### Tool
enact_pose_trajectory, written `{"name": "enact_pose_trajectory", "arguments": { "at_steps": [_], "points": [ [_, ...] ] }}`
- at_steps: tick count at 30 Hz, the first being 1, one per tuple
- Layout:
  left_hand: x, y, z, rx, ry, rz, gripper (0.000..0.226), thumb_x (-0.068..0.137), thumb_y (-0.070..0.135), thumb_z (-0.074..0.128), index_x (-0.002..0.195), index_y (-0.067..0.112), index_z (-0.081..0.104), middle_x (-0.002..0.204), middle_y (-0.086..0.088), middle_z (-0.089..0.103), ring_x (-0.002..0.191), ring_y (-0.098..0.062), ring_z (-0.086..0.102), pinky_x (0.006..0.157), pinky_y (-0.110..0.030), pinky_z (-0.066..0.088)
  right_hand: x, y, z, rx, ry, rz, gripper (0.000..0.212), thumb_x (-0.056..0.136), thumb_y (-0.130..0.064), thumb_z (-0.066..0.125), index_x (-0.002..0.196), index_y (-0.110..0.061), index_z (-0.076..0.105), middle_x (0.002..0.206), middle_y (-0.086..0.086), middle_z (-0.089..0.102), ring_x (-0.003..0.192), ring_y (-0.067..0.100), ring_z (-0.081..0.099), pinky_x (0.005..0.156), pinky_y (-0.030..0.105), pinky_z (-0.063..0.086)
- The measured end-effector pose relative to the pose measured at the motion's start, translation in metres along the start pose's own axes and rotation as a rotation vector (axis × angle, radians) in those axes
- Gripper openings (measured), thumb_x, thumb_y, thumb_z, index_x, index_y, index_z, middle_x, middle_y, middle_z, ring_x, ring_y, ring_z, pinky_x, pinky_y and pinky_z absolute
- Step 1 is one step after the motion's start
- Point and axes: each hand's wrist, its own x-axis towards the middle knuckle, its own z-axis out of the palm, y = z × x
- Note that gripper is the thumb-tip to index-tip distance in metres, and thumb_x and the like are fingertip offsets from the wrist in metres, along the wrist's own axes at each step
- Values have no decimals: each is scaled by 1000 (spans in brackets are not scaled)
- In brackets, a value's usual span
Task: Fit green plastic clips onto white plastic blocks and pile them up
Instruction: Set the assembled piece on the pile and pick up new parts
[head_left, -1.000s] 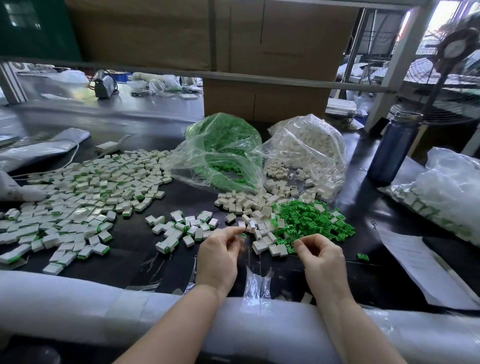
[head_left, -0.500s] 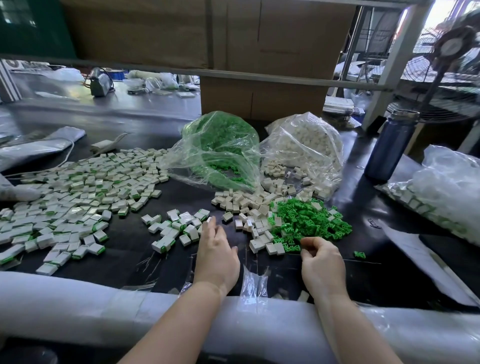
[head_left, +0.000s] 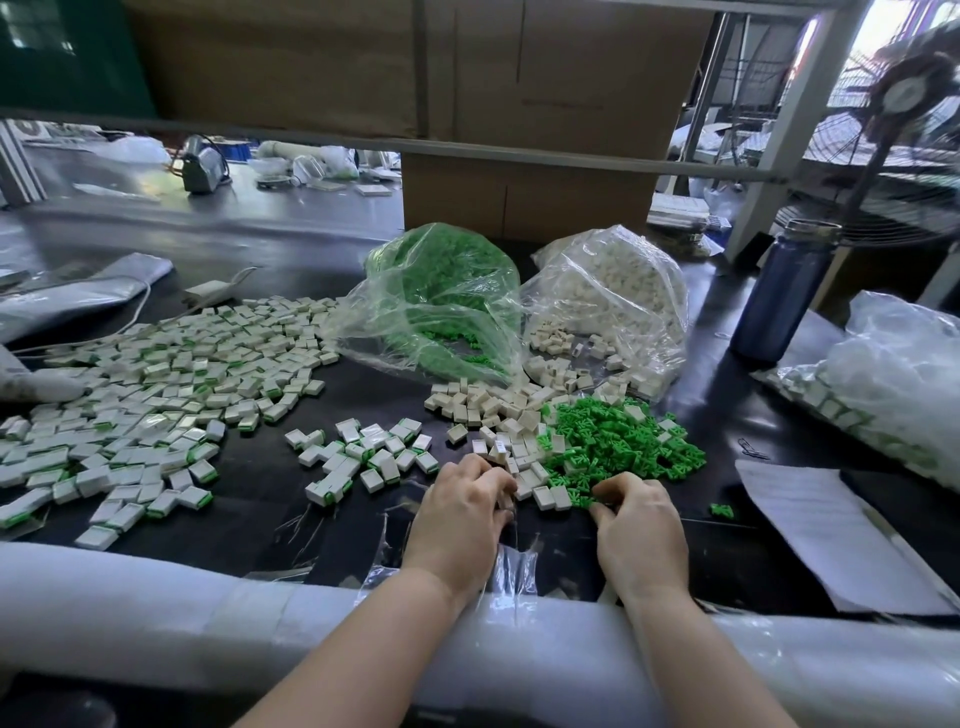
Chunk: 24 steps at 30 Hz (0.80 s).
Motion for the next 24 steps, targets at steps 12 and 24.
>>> {"name": "enact_pose_trajectory", "arguments": {
  "at_steps": [12,24],
  "points": [
    [1,2,-8,-253,50,-100,8,87,16,63,95,18,62,87,8,59,78,-2,54,70,-3,41,-4,-2,-3,199,34,-149,12,84,-9,65,78,-18,58,71,-11,57,74,13,53,67,23,36],
    [8,6,-11,-379,-10,-178,13,88,14,61,98,21,65,90,8,61,84,-5,59,82,-18,50,-1,-9,-2,303,14,-234,14,81,-8,69,77,-19,61,71,-12,62,72,9,59,72,24,47]
  ]
}}
